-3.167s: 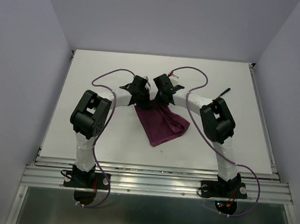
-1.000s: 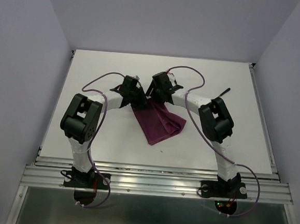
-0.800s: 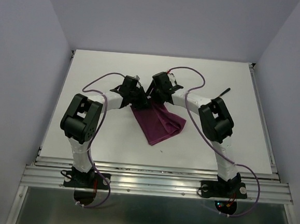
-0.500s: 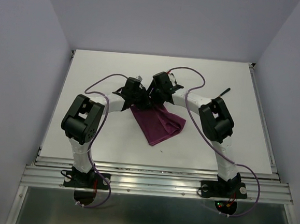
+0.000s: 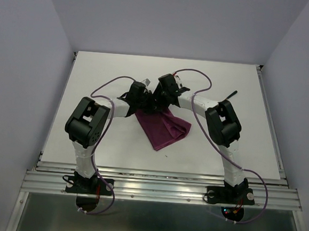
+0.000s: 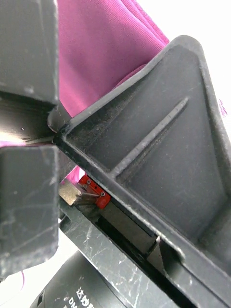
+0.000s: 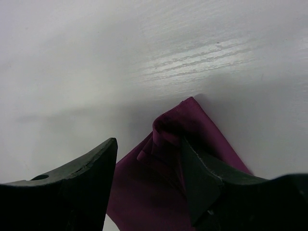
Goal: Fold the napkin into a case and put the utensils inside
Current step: Fold the lower triangle-folded napkin at the center of the board.
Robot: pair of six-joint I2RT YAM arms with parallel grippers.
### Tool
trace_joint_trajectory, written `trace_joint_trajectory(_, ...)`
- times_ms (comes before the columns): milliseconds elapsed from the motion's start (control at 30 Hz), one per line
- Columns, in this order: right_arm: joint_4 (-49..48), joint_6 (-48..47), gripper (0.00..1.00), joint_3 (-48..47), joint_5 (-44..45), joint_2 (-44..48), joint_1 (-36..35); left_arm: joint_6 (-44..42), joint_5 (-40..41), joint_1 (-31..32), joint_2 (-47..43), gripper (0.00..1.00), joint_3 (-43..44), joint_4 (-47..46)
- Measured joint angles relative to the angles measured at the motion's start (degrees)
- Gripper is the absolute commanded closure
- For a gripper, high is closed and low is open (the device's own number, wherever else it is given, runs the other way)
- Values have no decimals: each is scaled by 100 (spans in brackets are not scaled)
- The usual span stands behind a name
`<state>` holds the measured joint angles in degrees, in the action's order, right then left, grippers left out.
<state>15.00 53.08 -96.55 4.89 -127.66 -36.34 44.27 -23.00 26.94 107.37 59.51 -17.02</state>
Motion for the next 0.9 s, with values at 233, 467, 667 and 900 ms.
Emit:
trace_joint_trajectory(233,7,-46,40,0,-39,0,26,-109,-28,33,83,92,-79,-291)
trace_joint_trajectory(467,11,-81,39,2,-31,0,66,-142,-33,50,181,92,-79,-518)
trace_joint_trajectory(667,9,-98,39,2,15,0,79,-181,37,76,264,92,-79,-614)
trace_joint_trajectory(900,4,-109,38,4,52,0,79,-195,179,116,273,93,-81,-601)
